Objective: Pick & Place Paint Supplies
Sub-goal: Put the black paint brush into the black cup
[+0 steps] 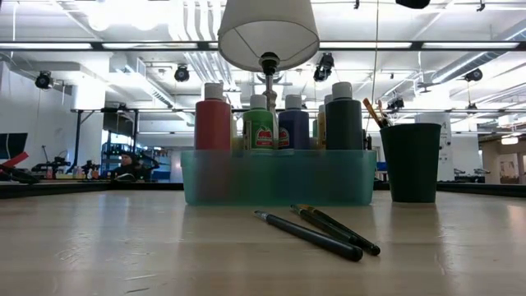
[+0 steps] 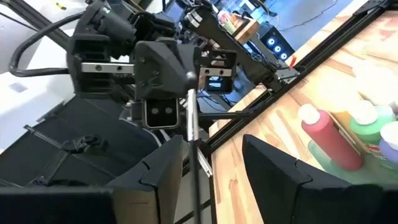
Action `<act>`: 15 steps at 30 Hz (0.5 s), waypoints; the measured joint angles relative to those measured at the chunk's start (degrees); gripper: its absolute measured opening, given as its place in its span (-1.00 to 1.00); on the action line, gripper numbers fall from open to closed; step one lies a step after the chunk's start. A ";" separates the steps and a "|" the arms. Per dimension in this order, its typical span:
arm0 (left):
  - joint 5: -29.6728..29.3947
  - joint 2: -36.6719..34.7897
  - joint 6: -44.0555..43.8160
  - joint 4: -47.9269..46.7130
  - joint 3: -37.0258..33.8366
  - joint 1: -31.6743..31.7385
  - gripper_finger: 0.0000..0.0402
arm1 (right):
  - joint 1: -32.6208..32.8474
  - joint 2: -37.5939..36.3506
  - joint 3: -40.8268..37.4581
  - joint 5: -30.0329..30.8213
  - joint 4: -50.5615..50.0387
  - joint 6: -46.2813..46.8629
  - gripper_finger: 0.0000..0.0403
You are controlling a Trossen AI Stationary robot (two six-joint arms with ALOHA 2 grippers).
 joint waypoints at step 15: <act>6.49 6.90 4.25 3.39 6.48 3.66 -1.00 | 0.08 5.02 4.48 -1.55 -0.29 -0.87 -0.22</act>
